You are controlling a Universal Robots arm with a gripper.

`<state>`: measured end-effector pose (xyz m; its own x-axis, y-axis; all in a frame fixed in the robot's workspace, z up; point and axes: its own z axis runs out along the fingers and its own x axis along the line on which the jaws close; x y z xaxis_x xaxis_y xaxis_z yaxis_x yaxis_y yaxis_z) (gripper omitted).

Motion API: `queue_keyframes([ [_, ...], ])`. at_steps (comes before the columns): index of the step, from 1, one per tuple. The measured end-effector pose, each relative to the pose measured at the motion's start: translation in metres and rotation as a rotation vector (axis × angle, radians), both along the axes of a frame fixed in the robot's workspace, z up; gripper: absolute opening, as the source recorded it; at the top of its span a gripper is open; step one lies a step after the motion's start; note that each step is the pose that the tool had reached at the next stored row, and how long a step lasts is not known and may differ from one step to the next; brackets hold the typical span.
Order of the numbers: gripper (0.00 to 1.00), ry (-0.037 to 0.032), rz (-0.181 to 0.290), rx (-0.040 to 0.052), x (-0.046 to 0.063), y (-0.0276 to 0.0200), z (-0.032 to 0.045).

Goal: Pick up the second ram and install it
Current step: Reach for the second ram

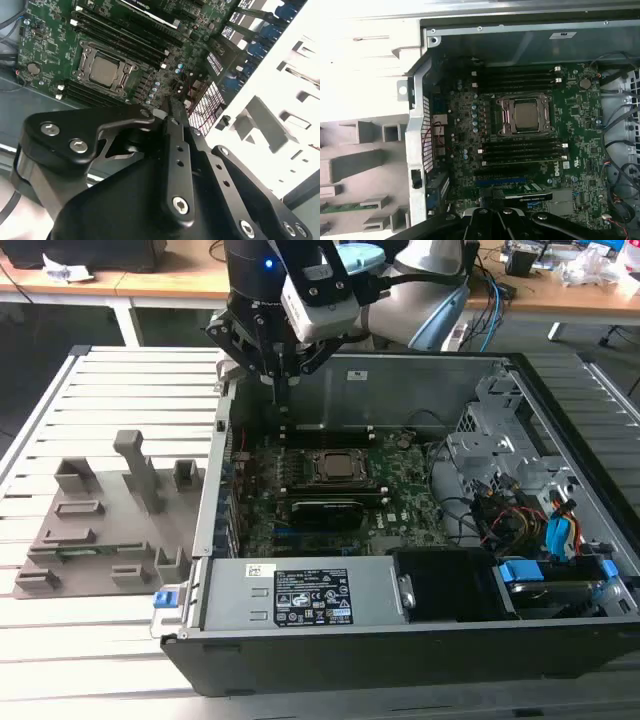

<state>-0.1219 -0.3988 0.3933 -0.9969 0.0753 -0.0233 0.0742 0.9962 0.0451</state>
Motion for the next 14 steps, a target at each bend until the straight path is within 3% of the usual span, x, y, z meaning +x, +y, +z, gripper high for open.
queue_keyframes([
  [4,0.11,0.0000,0.000,0.0000,-0.008,0.0000,0.0000],
  [6,0.11,-0.0001,0.000,0.0000,-0.019,0.0000,0.0000],
  [14,0.11,-0.0001,0.000,-0.0001,-0.035,0.0000,0.0000],
])
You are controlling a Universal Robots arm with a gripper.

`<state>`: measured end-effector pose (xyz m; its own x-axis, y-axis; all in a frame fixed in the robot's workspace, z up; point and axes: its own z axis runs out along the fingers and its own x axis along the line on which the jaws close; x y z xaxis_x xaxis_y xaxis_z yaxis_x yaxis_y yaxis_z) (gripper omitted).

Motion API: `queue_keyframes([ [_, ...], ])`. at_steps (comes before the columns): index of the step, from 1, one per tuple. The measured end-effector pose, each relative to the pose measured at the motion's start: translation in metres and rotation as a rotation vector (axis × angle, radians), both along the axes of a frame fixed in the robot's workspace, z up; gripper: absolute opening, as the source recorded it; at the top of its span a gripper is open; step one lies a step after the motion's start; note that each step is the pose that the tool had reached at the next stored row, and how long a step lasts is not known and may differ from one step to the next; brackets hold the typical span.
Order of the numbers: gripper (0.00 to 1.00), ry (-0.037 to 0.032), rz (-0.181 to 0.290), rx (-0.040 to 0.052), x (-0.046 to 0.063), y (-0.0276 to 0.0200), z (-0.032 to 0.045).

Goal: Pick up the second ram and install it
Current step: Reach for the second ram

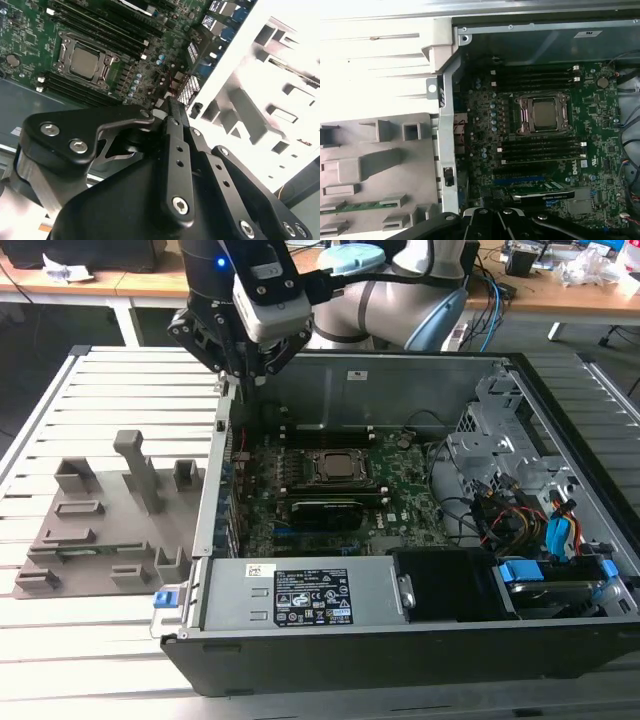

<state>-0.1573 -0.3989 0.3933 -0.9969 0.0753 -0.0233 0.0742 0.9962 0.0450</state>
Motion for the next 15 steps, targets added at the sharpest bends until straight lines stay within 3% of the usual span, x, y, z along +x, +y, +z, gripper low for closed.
queue_keyframes([
  [7,0.11,0.0000,0.000,0.0001,-0.013,0.0000,0.0000],
  [15,0.11,0.0000,0.000,0.0000,-0.017,0.0000,-0.0002],
])
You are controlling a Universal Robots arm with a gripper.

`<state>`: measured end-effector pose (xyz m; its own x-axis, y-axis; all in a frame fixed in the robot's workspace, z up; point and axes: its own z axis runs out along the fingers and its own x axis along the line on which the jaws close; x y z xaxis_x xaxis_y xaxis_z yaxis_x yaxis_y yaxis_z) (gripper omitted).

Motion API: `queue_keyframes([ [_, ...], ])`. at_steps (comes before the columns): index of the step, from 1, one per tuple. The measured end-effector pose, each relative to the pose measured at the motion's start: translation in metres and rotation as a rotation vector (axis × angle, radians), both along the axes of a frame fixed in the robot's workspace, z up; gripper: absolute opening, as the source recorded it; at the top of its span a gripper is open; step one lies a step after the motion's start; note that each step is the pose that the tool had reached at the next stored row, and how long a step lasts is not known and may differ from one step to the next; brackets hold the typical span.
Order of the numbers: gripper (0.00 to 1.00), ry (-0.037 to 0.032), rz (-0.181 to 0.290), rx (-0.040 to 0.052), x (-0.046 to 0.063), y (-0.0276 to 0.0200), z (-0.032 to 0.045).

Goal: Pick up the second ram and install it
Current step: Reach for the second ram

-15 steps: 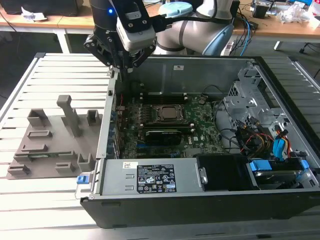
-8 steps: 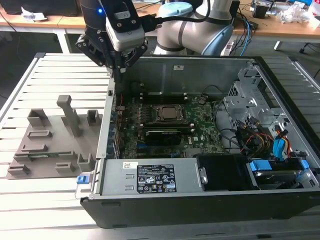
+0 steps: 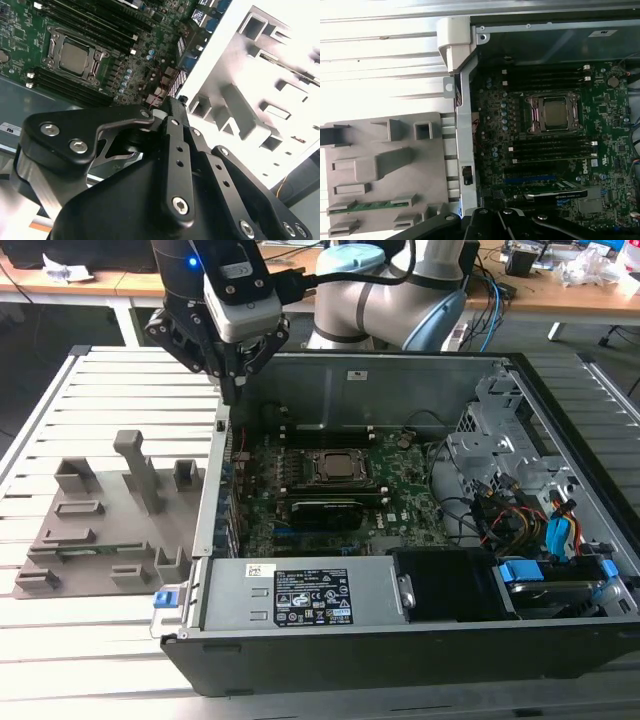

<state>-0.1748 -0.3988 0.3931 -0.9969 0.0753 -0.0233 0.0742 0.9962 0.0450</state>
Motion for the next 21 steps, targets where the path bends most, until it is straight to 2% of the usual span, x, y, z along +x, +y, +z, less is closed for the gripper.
queue_keyframes([
  [4,0.11,0.0000,0.000,0.0000,-0.002,0.0000,-0.0001],
  [8,0.11,0.0000,0.000,0.0000,-0.009,0.0000,-0.0003],
  [9,0.11,0.0000,0.000,0.0000,-0.015,0.0000,-0.0005],
  [21,0.11,0.0000,0.000,0.0001,-0.040,0.0000,-0.0008],
])
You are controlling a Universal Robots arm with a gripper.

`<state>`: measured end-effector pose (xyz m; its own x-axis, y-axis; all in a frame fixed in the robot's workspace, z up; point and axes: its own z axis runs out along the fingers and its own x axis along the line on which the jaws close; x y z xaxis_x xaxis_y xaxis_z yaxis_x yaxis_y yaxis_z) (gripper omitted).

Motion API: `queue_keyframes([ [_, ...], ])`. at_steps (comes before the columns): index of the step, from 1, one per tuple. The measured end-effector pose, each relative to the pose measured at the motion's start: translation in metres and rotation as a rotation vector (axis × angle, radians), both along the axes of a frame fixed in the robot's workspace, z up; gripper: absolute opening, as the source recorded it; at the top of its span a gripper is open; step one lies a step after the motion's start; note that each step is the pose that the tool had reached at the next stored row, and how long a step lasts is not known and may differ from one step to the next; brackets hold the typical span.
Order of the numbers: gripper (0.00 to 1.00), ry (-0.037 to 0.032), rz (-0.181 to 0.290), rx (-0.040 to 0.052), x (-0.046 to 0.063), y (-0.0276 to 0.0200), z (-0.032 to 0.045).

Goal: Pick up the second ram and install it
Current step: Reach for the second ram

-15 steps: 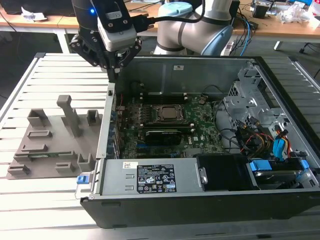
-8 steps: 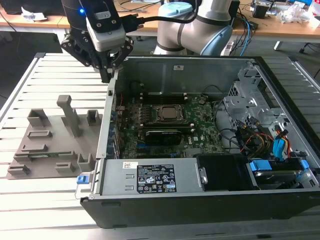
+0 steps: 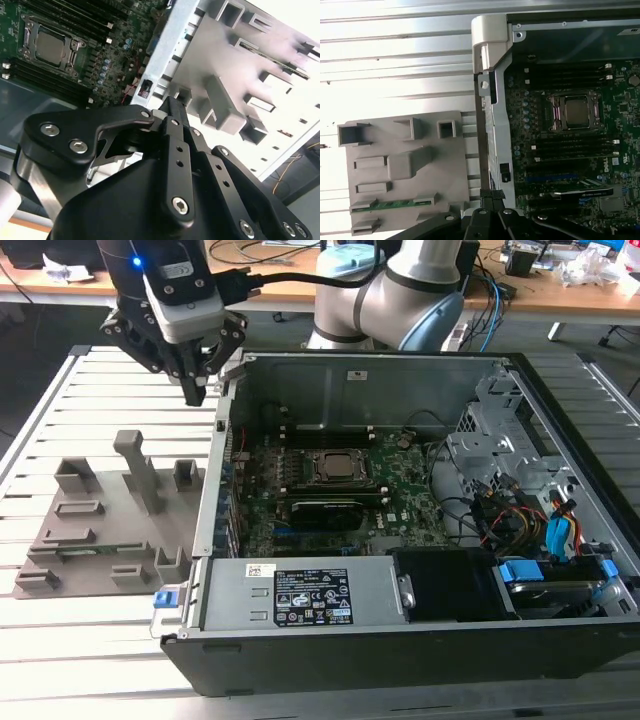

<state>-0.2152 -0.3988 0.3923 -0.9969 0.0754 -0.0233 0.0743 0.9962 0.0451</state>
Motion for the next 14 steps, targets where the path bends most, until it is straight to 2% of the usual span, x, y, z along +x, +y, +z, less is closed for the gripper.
queue_keyframes([
  [4,0.11,0.0001,0.000,-0.0001,-0.010,0.0000,-0.0001],
  [14,0.11,0.0000,0.000,-0.0001,-0.027,0.0000,-0.0005],
])
